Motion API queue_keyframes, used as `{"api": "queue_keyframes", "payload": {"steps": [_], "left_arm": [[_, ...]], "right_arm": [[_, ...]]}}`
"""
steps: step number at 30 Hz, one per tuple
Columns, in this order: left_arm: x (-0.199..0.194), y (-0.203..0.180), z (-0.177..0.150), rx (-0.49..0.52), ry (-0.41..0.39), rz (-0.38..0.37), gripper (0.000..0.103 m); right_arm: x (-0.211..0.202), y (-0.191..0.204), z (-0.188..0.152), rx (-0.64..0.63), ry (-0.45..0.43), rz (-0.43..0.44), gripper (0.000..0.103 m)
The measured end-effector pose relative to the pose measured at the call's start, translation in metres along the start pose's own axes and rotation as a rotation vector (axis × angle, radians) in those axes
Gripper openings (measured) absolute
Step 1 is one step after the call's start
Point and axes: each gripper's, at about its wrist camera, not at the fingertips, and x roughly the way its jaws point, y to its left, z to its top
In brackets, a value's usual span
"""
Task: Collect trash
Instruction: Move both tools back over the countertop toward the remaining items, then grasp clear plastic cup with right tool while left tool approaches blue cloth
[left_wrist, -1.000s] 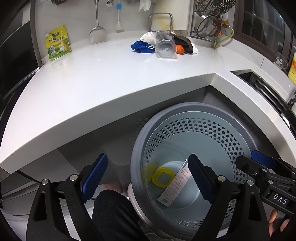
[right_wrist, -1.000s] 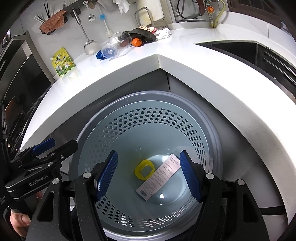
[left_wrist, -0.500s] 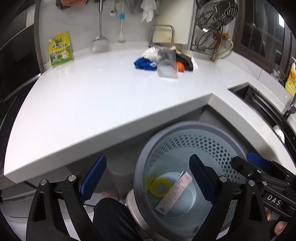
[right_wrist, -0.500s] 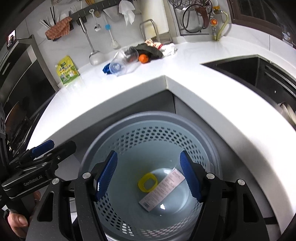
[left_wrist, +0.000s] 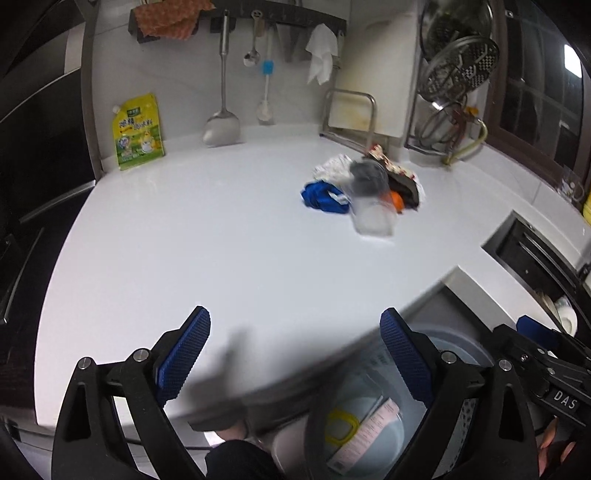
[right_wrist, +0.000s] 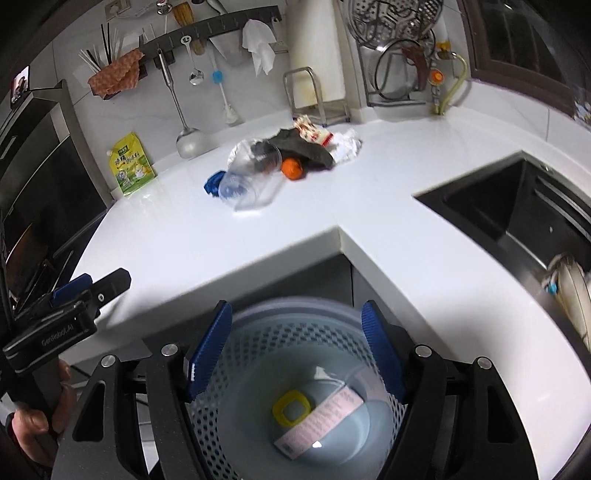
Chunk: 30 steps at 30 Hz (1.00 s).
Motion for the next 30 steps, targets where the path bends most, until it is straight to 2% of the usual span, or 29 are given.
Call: {"api": "queue_keyframes", "payload": {"steps": [6, 18, 30], "left_arm": [[0.011, 0.015, 0.024, -0.017, -0.035, 0.031, 0.092], [0.039, 0.036, 0.052, -0.020, -0.049, 0.062, 0.093], [0.053, 0.057, 0.063, -0.041, -0.048, 0.083, 0.094]], "right_arm": [[0.019, 0.015, 0.029, -0.017, -0.012, -0.005, 0.070], [0.059, 0.042, 0.069, -0.050, -0.025, 0.004, 0.071], [0.102, 0.063, 0.098, -0.047, -0.004, -0.011, 0.074]]}}
